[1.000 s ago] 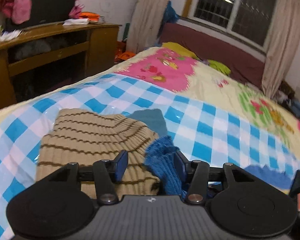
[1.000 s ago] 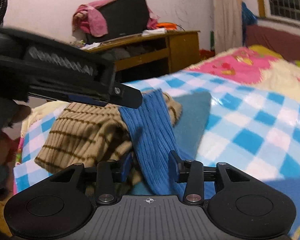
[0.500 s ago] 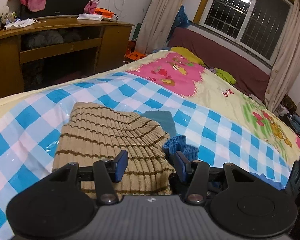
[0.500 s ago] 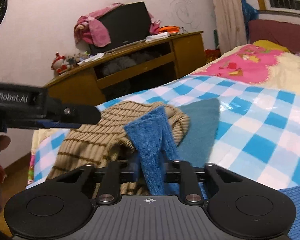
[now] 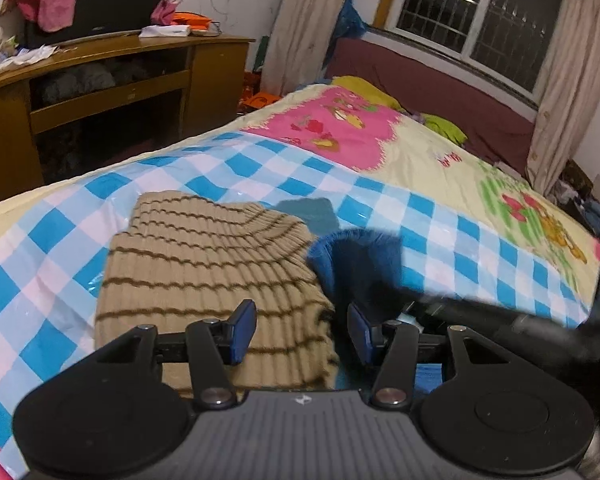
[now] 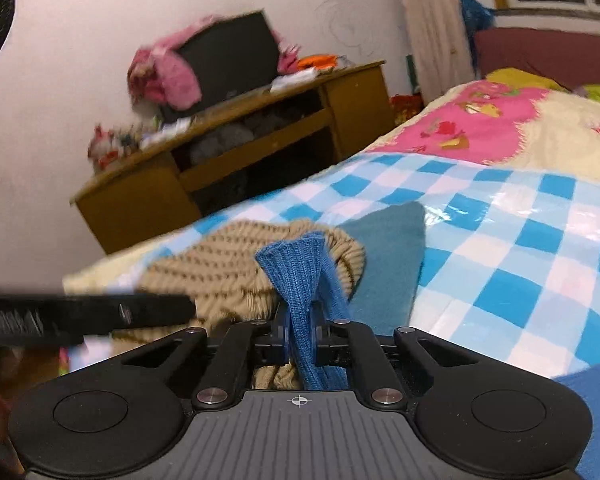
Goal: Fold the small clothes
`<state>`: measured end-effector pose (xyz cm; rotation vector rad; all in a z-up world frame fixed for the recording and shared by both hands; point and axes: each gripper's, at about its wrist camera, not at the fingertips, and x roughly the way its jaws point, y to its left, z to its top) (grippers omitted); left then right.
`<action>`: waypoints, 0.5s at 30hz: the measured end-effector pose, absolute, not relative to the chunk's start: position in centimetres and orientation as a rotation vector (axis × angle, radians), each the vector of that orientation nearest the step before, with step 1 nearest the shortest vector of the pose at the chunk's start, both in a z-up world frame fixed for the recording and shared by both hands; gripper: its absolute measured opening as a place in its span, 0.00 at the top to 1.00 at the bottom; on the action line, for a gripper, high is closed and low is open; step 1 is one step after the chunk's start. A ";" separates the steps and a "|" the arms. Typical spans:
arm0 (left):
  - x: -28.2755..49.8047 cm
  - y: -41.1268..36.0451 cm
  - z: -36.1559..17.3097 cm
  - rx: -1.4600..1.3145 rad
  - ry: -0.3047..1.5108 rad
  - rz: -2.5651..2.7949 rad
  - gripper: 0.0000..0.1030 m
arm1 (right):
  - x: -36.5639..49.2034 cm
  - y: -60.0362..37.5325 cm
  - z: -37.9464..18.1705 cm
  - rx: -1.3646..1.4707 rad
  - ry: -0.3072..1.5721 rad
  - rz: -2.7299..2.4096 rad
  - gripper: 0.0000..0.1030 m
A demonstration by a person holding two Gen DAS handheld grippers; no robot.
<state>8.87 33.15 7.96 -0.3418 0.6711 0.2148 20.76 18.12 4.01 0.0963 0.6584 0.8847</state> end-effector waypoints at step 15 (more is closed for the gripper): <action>13.6 18.9 7.1 -0.220 0.737 -0.016 0.48 | 22.7 -8.2 7.2 0.501 0.523 0.490 0.92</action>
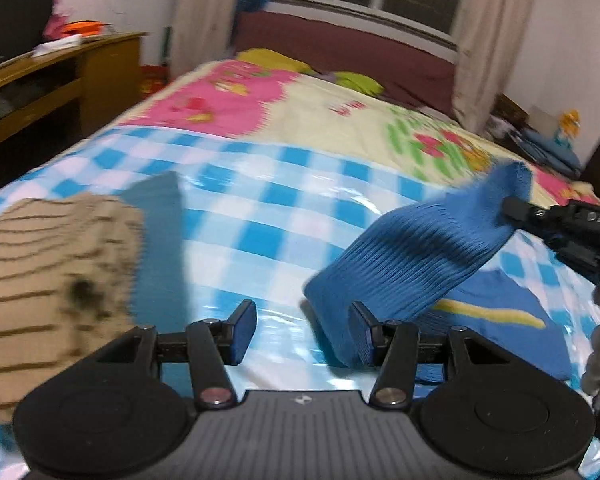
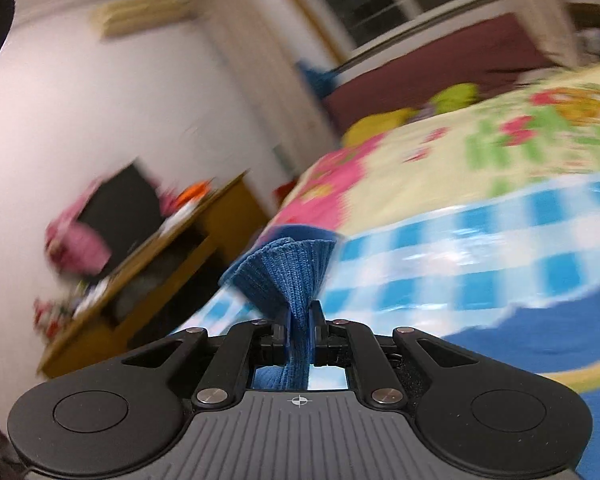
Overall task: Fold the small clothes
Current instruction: 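Lay the sleeve across the sweater body and open the right gripper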
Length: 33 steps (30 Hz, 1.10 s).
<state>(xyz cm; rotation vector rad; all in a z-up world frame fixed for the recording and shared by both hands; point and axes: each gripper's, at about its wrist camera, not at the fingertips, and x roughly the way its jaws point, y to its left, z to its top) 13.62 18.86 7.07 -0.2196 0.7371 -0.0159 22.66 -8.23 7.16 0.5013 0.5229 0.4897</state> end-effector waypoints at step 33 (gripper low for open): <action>19.7 4.6 -0.3 0.007 0.934 -0.111 0.48 | 17.4 -29.3 -4.8 0.825 0.664 0.045 0.81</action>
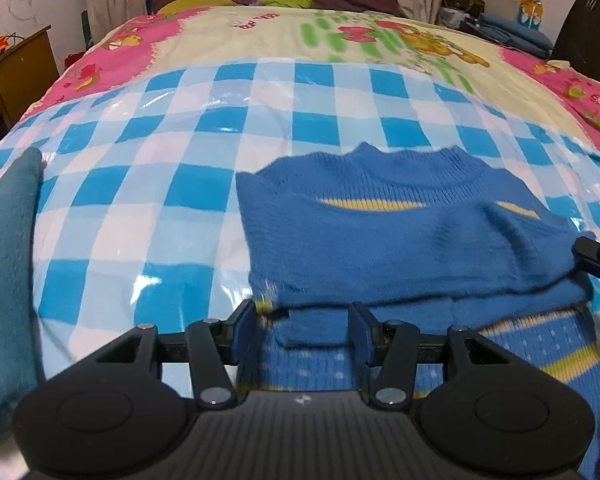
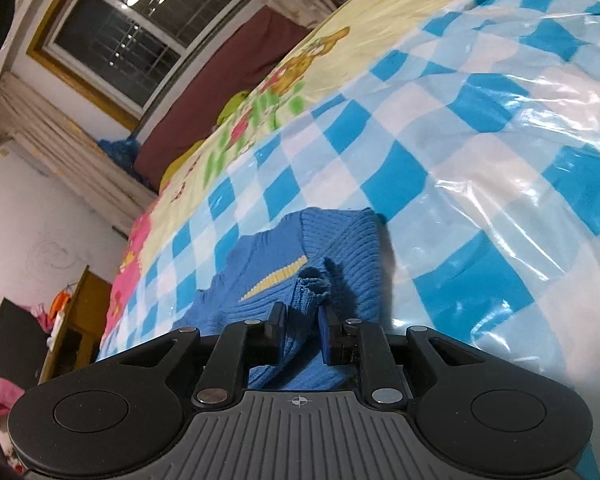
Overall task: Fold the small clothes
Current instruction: 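Lay the sleeve across the sweater body and open the right gripper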
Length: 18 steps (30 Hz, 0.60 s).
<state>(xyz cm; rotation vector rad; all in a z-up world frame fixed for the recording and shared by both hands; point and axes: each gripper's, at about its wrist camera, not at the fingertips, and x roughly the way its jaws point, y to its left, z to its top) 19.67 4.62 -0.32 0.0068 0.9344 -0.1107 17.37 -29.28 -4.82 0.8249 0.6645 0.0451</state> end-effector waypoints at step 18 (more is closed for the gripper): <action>22.1 6.2 -0.6 -0.030 0.919 -0.074 0.48 | 18.5 -27.1 1.1 0.806 0.494 0.241 0.91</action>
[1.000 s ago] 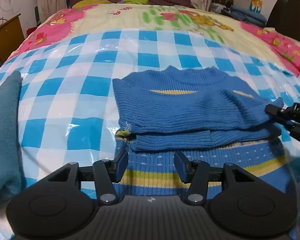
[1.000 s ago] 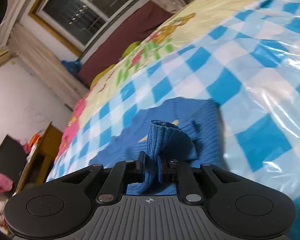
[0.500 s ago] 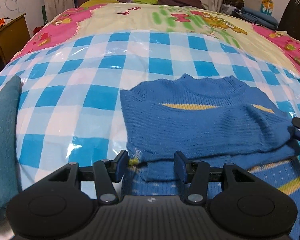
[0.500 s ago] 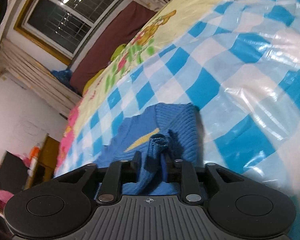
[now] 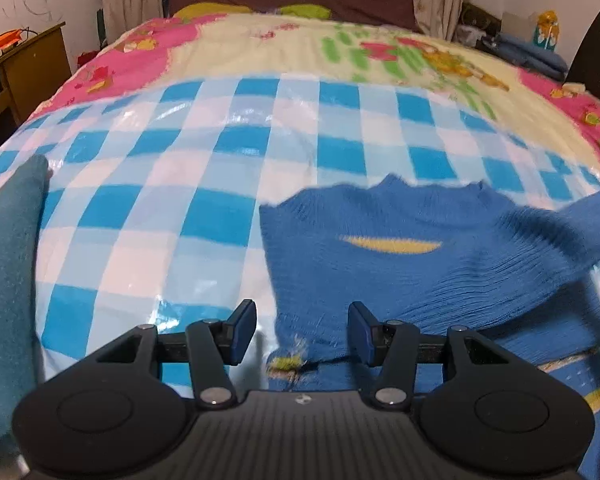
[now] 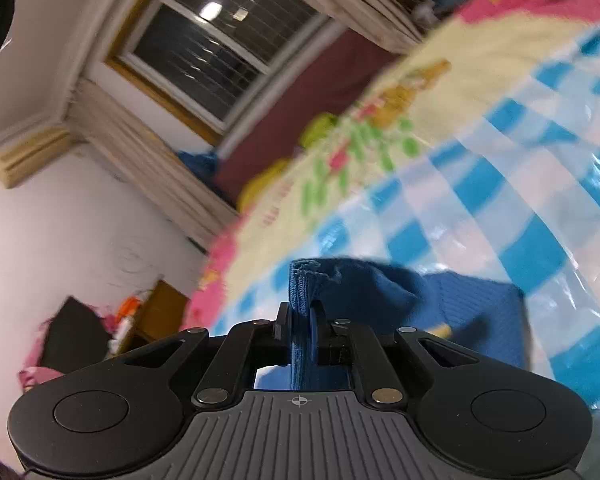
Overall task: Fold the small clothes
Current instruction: 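Lay the sleeve across the sweater body and open the right gripper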
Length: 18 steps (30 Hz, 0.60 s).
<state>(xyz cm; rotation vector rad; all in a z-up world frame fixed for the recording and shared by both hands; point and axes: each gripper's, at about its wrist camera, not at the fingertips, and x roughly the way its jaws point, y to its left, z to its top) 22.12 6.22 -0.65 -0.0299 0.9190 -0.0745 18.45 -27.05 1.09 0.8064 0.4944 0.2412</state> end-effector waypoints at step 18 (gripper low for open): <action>21.4 5.9 -0.9 0.028 0.885 -0.030 0.46 | 16.7 -23.8 -0.9 0.423 0.626 -0.018 0.86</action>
